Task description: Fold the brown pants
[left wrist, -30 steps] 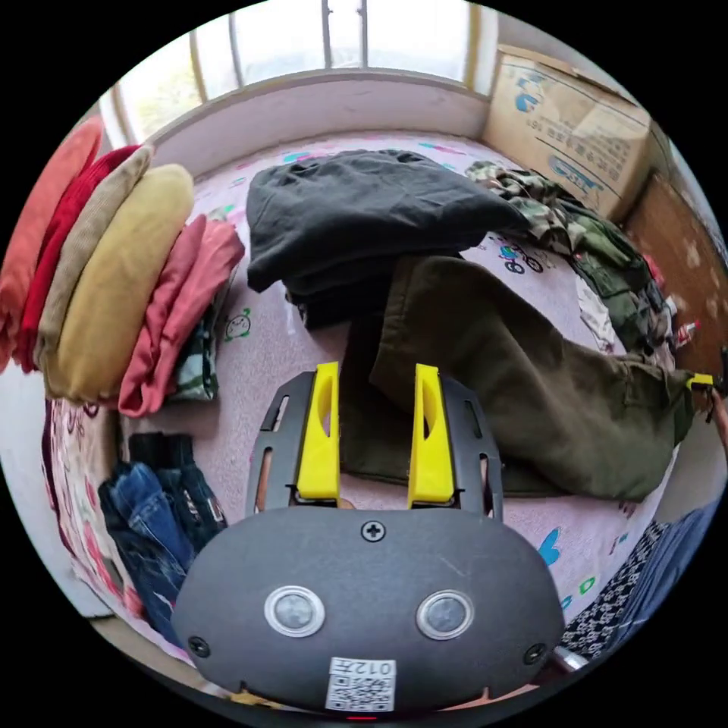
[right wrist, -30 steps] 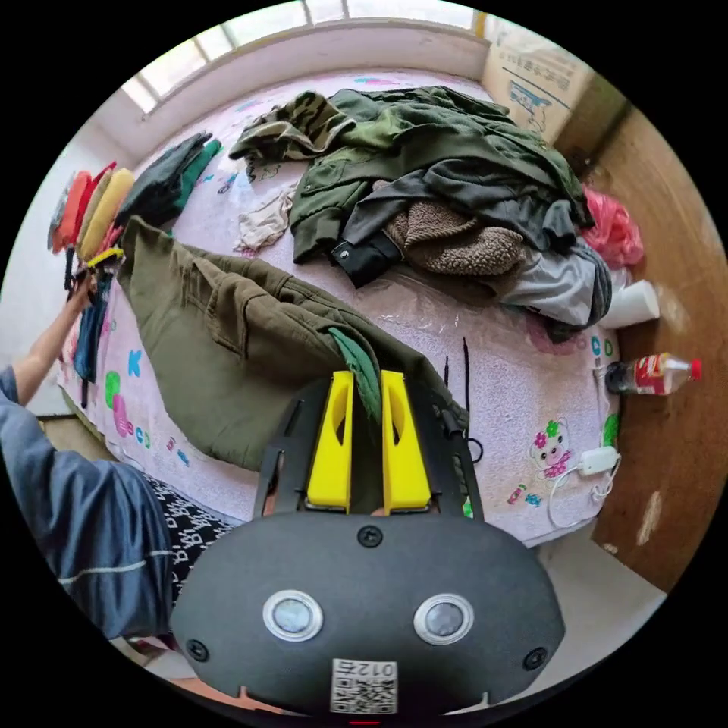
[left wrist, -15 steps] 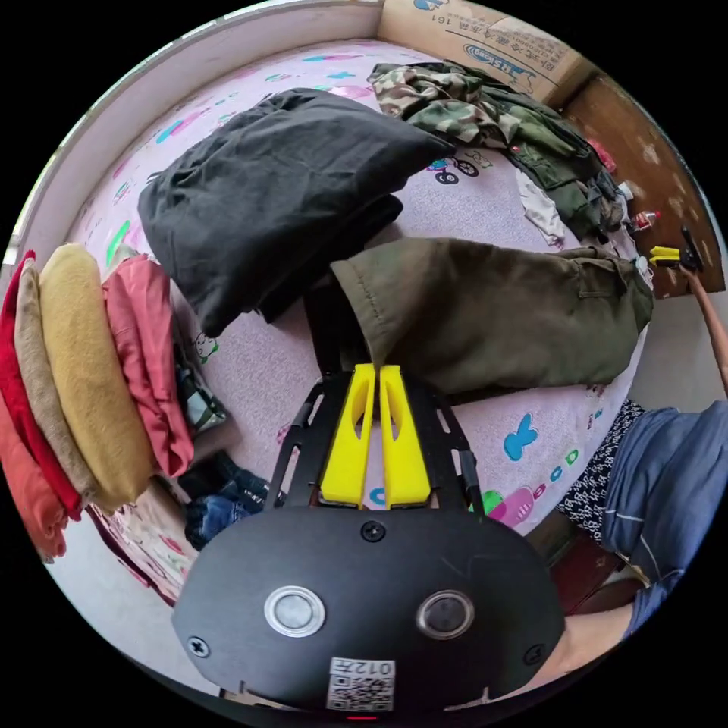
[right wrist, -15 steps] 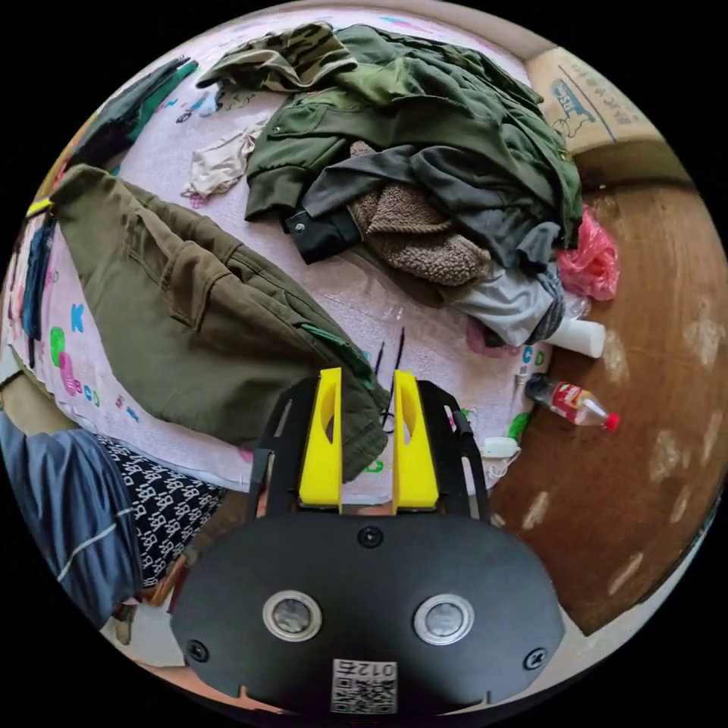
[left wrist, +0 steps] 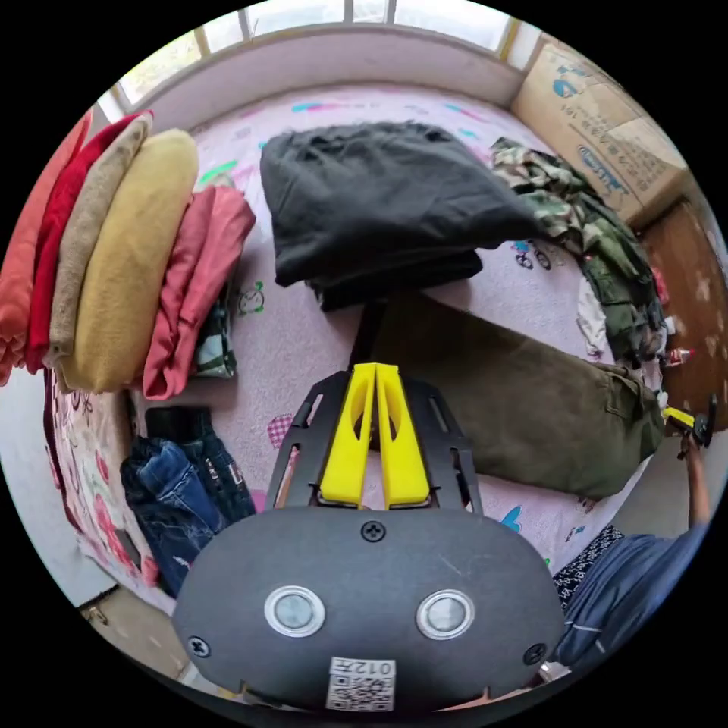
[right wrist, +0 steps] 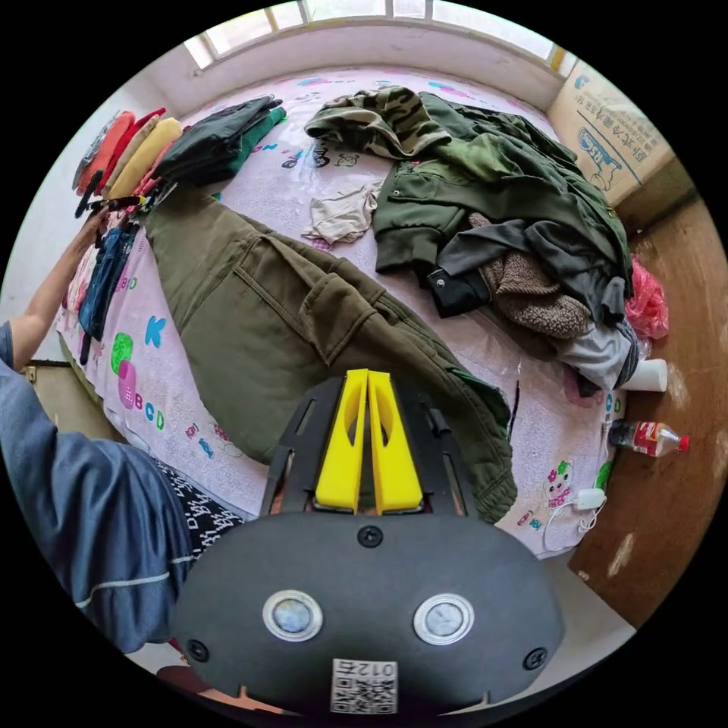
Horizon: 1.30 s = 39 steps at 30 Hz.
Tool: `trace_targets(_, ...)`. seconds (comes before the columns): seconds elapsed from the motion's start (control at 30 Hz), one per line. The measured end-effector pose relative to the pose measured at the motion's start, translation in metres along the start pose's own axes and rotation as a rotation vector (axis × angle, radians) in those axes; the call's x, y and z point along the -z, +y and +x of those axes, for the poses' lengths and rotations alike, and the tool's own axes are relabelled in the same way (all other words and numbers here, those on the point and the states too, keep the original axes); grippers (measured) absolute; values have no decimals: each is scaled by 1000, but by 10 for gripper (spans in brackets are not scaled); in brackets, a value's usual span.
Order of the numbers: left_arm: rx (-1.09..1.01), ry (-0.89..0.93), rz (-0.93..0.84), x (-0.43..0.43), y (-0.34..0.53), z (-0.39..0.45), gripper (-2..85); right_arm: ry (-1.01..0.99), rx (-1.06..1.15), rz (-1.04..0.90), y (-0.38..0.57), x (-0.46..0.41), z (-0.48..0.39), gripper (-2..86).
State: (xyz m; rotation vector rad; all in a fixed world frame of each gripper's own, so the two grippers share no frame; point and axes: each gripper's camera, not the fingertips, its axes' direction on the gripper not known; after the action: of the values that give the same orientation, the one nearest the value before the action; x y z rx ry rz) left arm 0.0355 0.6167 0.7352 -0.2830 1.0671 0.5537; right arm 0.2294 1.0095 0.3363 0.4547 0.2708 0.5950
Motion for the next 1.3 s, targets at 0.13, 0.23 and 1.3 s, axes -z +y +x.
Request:
trace_targets(0.13, -180, -53, -36, -35, 3, 63, -1, 155, -69, -41, 28, -30, 2, 0)
trace_targets(0.23, -173, -140, -88, -81, -8, 82, -1, 257, -97, -51, 35, -44, 12, -1)
trace_targets(1.3, -101, -85, -141, -102, 140, 148, 0, -91, -450, 118, 322, -5, 202, 108)
